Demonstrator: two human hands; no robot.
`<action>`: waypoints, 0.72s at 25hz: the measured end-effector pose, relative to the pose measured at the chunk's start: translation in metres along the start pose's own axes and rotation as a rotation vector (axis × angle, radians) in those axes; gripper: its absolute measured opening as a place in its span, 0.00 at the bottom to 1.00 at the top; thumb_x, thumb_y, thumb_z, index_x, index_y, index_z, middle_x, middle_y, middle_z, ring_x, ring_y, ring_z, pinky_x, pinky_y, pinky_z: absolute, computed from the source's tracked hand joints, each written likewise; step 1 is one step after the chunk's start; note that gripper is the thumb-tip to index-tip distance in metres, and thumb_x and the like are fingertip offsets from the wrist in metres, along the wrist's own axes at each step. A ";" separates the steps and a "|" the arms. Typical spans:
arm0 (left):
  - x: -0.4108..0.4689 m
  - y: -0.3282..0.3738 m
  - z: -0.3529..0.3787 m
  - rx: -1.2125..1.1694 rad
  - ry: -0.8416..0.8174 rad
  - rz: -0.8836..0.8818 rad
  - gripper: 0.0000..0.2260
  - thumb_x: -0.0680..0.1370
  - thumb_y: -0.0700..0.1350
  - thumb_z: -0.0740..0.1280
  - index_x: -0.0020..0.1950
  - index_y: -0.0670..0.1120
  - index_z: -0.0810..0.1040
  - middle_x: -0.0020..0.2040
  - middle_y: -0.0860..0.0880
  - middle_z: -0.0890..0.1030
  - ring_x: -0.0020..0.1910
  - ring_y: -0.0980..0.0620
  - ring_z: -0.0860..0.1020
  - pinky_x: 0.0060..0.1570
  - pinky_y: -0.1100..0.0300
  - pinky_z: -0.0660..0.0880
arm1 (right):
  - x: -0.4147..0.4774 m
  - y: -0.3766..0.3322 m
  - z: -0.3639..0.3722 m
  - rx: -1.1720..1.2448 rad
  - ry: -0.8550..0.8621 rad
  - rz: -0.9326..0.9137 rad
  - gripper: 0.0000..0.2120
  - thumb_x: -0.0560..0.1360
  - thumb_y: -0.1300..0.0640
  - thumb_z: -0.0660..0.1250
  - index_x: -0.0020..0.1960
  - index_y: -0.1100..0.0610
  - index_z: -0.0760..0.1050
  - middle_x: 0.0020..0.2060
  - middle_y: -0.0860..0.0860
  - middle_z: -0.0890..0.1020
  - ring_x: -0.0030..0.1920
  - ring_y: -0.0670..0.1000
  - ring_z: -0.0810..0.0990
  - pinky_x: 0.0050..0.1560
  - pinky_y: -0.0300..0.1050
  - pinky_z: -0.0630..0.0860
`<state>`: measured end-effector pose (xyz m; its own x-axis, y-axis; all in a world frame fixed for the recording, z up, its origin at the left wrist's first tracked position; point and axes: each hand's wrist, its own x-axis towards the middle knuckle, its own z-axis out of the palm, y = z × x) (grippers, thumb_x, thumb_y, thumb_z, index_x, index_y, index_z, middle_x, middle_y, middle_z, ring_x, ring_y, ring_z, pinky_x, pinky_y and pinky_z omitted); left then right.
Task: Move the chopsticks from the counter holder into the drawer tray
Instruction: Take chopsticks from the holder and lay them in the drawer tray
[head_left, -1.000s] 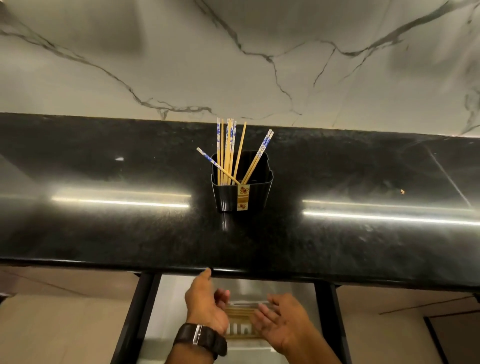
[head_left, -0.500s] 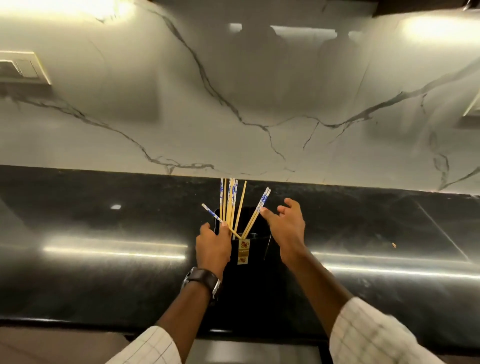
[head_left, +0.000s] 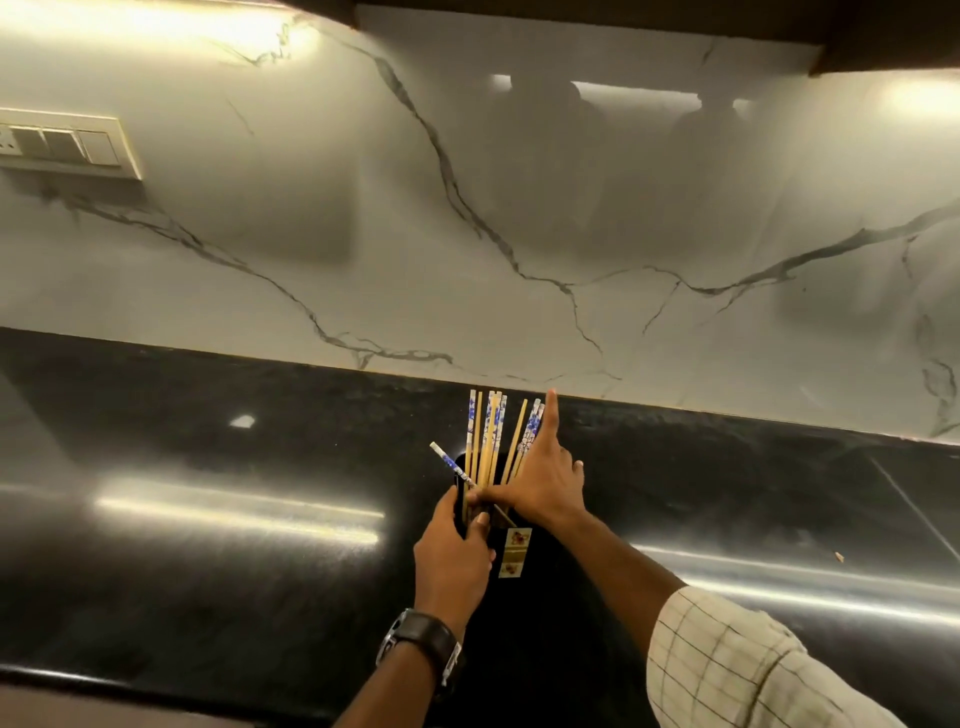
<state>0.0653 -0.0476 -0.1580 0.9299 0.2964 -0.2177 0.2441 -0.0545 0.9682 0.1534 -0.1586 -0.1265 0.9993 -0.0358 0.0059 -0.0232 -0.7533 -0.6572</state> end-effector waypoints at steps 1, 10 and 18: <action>0.001 -0.001 0.000 -0.001 0.003 -0.012 0.18 0.80 0.45 0.67 0.68 0.58 0.73 0.51 0.55 0.82 0.41 0.54 0.85 0.42 0.57 0.84 | 0.003 0.002 0.004 0.038 0.046 0.021 0.76 0.52 0.33 0.81 0.80 0.46 0.30 0.64 0.54 0.81 0.66 0.59 0.78 0.73 0.71 0.62; 0.004 0.000 0.001 0.009 0.026 -0.048 0.25 0.80 0.43 0.68 0.76 0.53 0.67 0.59 0.50 0.79 0.42 0.51 0.86 0.43 0.55 0.84 | 0.028 -0.011 0.008 0.226 0.105 0.045 0.08 0.71 0.50 0.78 0.46 0.47 0.80 0.42 0.47 0.88 0.44 0.45 0.86 0.67 0.62 0.74; -0.004 0.004 -0.005 0.002 -0.008 -0.045 0.26 0.80 0.45 0.67 0.77 0.54 0.65 0.61 0.51 0.75 0.52 0.47 0.82 0.50 0.51 0.83 | 0.007 -0.004 -0.036 0.419 0.329 0.050 0.05 0.73 0.57 0.76 0.48 0.53 0.83 0.41 0.49 0.87 0.40 0.47 0.87 0.46 0.50 0.86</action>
<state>0.0612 -0.0444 -0.1521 0.9200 0.2912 -0.2623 0.2864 -0.0428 0.9572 0.1599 -0.1789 -0.0967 0.9343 -0.3195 0.1583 0.0097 -0.4209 -0.9071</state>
